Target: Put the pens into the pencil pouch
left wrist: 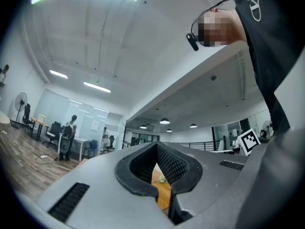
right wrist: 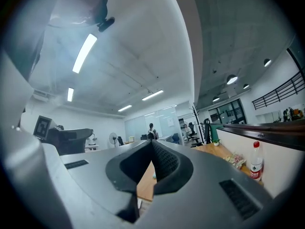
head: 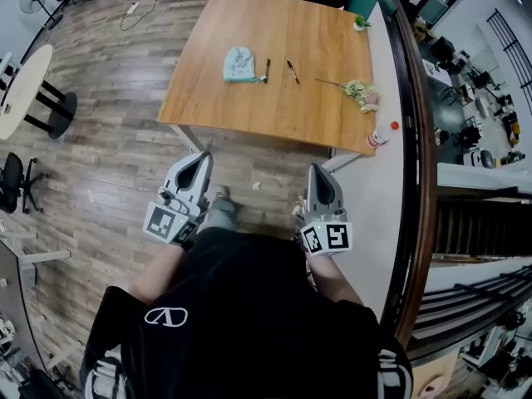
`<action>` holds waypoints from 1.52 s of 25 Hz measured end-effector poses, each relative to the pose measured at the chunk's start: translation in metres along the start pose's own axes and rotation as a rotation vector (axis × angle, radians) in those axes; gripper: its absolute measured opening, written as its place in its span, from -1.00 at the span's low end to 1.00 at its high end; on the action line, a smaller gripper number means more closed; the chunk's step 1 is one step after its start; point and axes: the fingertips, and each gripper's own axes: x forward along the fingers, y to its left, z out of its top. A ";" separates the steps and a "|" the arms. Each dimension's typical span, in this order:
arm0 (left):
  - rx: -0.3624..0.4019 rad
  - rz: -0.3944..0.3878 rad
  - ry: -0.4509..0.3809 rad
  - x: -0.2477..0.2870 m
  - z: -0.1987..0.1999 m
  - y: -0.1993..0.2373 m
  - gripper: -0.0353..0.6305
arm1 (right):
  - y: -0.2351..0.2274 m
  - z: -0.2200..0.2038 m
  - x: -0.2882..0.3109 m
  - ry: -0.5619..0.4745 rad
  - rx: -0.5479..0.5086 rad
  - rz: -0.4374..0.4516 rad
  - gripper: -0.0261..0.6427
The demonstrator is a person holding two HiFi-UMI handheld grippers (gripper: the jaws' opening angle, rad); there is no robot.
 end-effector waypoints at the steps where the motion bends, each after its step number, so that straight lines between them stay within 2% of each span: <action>1: -0.002 0.001 -0.001 0.007 -0.003 0.007 -0.88 | -0.003 -0.002 0.009 0.000 0.002 0.000 -0.93; 8: -0.033 -0.037 -0.023 0.080 -0.026 0.075 -0.88 | -0.035 -0.015 0.089 0.022 -0.027 -0.036 -0.93; 12: -0.061 -0.078 -0.033 0.140 -0.037 0.136 -0.88 | -0.053 -0.011 0.159 0.031 -0.063 -0.077 -0.93; 17: -0.041 -0.160 -0.033 0.208 -0.044 0.210 -0.88 | -0.067 -0.005 0.249 0.034 -0.101 -0.125 -0.93; 20: -0.083 -0.196 -0.069 0.245 -0.039 0.249 -0.88 | -0.071 -0.003 0.302 0.031 -0.107 -0.150 -0.93; 24: -0.100 -0.225 -0.077 0.281 -0.044 0.290 -0.88 | -0.076 -0.006 0.358 0.021 -0.118 -0.169 -0.93; 28: -0.083 -0.206 -0.030 0.303 -0.059 0.312 -0.88 | -0.083 -0.007 0.392 0.013 -0.150 -0.157 -0.93; 32: -0.072 -0.199 -0.049 0.320 -0.056 0.309 -0.88 | -0.100 -0.012 0.408 0.018 -0.137 -0.130 -0.93; 38: -0.030 -0.129 0.008 0.335 -0.066 0.306 -0.88 | -0.125 -0.014 0.417 0.043 -0.120 -0.083 -0.93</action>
